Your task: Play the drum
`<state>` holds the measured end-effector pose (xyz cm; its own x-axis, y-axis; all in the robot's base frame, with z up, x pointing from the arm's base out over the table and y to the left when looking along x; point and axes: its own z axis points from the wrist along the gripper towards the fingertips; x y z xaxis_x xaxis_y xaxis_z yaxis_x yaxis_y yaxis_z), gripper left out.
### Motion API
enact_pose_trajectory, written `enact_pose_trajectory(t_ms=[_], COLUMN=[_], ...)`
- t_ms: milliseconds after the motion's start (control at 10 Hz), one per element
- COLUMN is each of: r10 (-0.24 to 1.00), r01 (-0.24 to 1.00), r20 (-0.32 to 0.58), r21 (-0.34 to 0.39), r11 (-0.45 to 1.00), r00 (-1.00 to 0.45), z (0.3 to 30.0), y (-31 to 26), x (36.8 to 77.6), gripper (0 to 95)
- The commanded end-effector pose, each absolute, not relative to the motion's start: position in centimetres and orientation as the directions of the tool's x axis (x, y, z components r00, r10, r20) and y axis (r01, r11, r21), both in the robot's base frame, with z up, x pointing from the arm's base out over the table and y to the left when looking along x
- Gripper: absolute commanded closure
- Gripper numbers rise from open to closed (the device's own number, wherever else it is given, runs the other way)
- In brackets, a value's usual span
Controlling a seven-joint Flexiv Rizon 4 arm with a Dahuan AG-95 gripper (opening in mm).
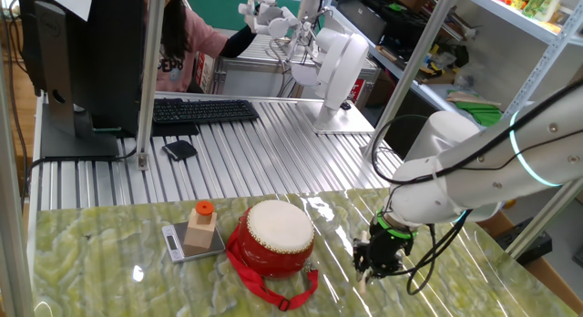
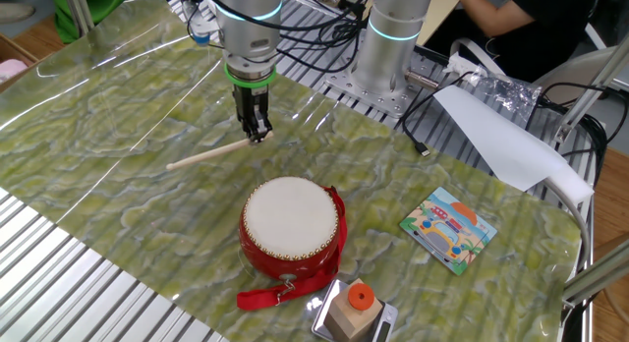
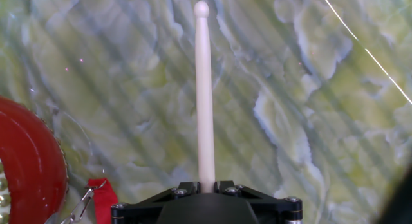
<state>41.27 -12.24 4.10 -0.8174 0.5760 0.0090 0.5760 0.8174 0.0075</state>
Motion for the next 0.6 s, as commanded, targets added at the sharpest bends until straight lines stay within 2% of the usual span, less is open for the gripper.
enact_pose_trajectory(t_ms=[100, 600], r10=[0.581, 0.582], r01=[0.581, 0.582], r20=[0.004, -0.004], r21=[0.006, 0.006], r11=[0.814, 0.813], r00=[-0.814, -0.813], z=[3.87, 3.00], y=[-12.18, -11.88], x=[41.40, 41.92], gripper=[95.0, 95.0])
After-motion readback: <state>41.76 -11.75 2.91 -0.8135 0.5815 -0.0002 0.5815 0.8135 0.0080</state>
